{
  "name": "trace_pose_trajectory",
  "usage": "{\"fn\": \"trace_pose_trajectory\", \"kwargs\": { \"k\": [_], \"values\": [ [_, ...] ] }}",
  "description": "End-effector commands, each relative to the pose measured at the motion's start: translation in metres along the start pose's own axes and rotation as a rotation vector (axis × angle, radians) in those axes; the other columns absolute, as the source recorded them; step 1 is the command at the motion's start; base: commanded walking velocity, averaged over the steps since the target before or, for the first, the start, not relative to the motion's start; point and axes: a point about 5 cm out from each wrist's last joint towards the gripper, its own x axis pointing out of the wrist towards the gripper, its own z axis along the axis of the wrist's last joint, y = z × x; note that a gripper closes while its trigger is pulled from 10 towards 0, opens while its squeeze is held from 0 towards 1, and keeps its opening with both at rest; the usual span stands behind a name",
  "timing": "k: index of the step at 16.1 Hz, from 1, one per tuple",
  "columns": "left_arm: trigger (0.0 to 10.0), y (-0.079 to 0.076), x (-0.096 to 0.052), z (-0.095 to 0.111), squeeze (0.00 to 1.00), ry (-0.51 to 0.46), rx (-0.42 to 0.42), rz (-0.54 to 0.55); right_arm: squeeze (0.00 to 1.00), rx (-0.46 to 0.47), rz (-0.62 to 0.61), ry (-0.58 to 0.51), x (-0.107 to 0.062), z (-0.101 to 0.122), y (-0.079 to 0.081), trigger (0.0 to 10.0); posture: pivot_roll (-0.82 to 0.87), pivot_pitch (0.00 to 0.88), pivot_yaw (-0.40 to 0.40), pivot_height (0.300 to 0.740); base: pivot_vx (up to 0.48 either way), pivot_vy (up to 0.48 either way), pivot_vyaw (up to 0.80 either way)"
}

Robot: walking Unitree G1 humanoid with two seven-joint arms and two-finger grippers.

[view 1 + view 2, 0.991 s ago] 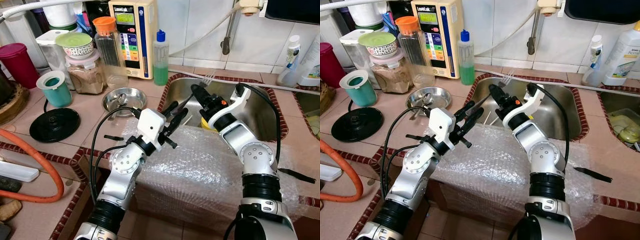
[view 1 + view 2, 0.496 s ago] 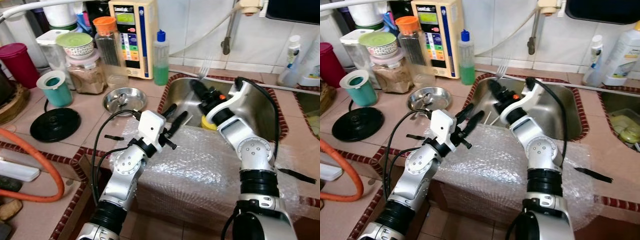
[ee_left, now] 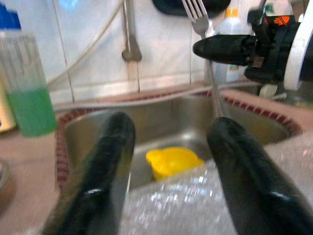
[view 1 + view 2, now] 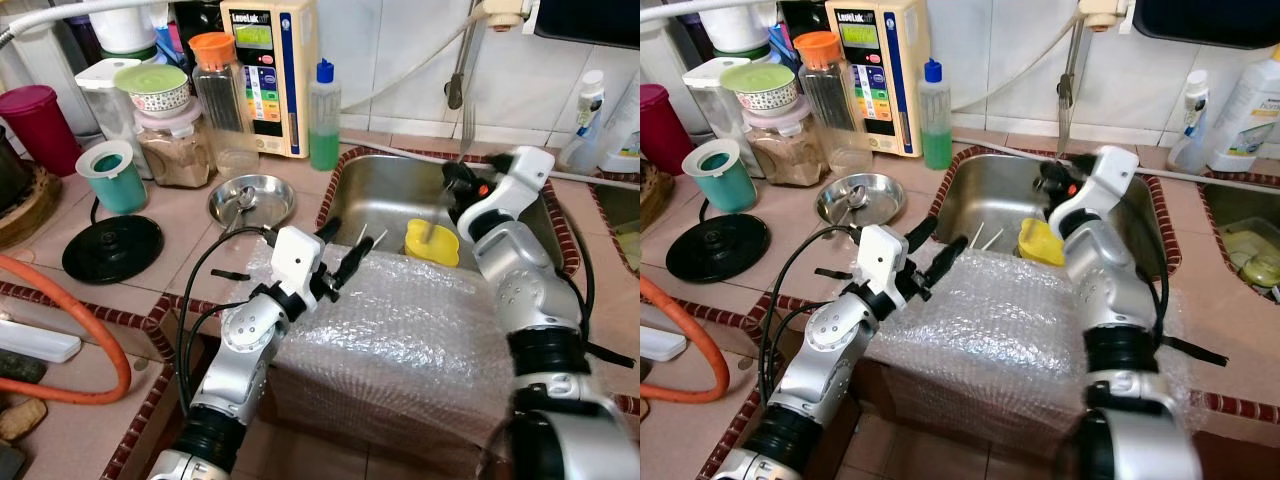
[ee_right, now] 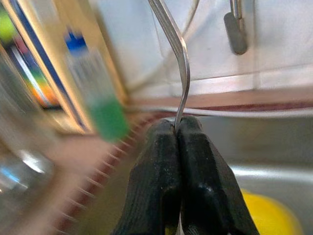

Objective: Kitchen organization

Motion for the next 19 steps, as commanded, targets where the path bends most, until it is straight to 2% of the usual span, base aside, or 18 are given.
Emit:
{"fn": "trace_pose_trajectory", "kwargs": {
  "k": [1,2,4,5,6,7,8,9,10,12,13,16,17,19],
  "values": [
    [10.0,0.007,-0.004,-0.003,1.0,0.038,0.015,0.04,0.0,-0.198,0.056,0.01,0.002,-0.003,0.002,0.0,-0.02,0.0,0.054,0.74,0.0,0.0,0.0],
    [10.0,0.009,-0.005,-0.004,1.0,0.047,0.015,0.047,0.0,-0.203,0.055,0.037,0.002,-0.007,-0.004,0.0,-0.02,0.0,0.054,0.74,0.0,0.0,0.0],
    [10.0,0.012,-0.006,-0.006,1.0,0.068,0.015,0.056,0.0,-0.292,0.049,0.074,0.001,-0.012,-0.014,0.0,-0.01,0.0,0.052,0.74,0.0,0.0,0.0],
    [10.0,0.013,-0.008,-0.008,1.0,0.093,0.016,0.049,0.0,-0.367,0.062,0.118,0.0,-0.018,-0.02,0.0,-0.01,0.0,0.05,0.74,0.0,0.0,0.0],
    [10.0,0.012,-0.009,-0.009,1.0,0.105,0.018,0.044,0.0,-0.383,0.071,0.13,-0.001,-0.021,-0.021,0.5,-0.01,0.0,0.05,0.74,0.0,0.0,0.0],
    [10.0,0.012,-0.009,-0.011,1.0,0.114,0.017,0.047,0.0,-0.444,0.077,0.153,-0.002,-0.025,-0.024,0.3,-0.01,0.0,0.049,0.74,0.0,0.0,0.0],
    [10.0,0.011,-0.009,-0.012,1.0,0.13,0.021,0.048,0.0,-0.5,0.093,0.193,-0.003,-0.032,-0.026,1.6,-0.01,0.0,0.049,0.74,0.0,0.0,0.0],
    [10.0,0.01,-0.009,-0.013,1.0,0.133,0.022,0.048,0.0,-0.513,0.103,0.215,-0.005,-0.036,-0.027,1.6,-0.01,0.0,0.049,0.74,0.0,0.0,0.0],
    [10.0,0.011,-0.009,-0.013,1.0,0.14,0.025,0.05,0.0,-0.534,0.118,0.244,-0.007,-0.042,-0.028,2.5,-0.01,0.0,0.052,0.74,0.0,0.0,0.0],
    [10.0,0.011,-0.009,-0.014,1.0,0.149,0.03,0.05,0.0,-0.628,0.161,0.289,-0.012,-0.053,-0.028,2.6,-0.01,0.0,0.055,0.74,0.0,0.0,0.0],
    [10.0,0.012,-0.009,-0.014,1.0,0.153,0.034,0.052,0.0,-0.691,0.175,0.31,-0.014,-0.058,-0.03,3.0,-0.01,0.0,0.057,0.74,0.0,0.0,0.0],
    [10.0,0.013,-0.008,-0.014,1.0,0.161,0.041,0.059,0.0,-0.823,0.19,0.309,-0.014,-0.057,-0.031,6.0,-0.01,0.0,0.057,0.74,0.0,0.0,0.0],
    [10.0,0.013,-0.009,-0.014,1.0,0.165,0.044,0.061,0.0,-0.865,0.197,0.312,-0.012,-0.055,-0.029,9.9,-0.01,0.0,0.057,0.74,0.0,0.0,0.0],
    [10.0,0.012,-0.008,-0.015,1.0,0.17,0.044,0.059,0.0,-0.89,0.205,0.333,-0.01,-0.056,-0.028,10.0,-0.01,0.0,0.057,0.74,0.0,0.0,0.0]
  ]
}}
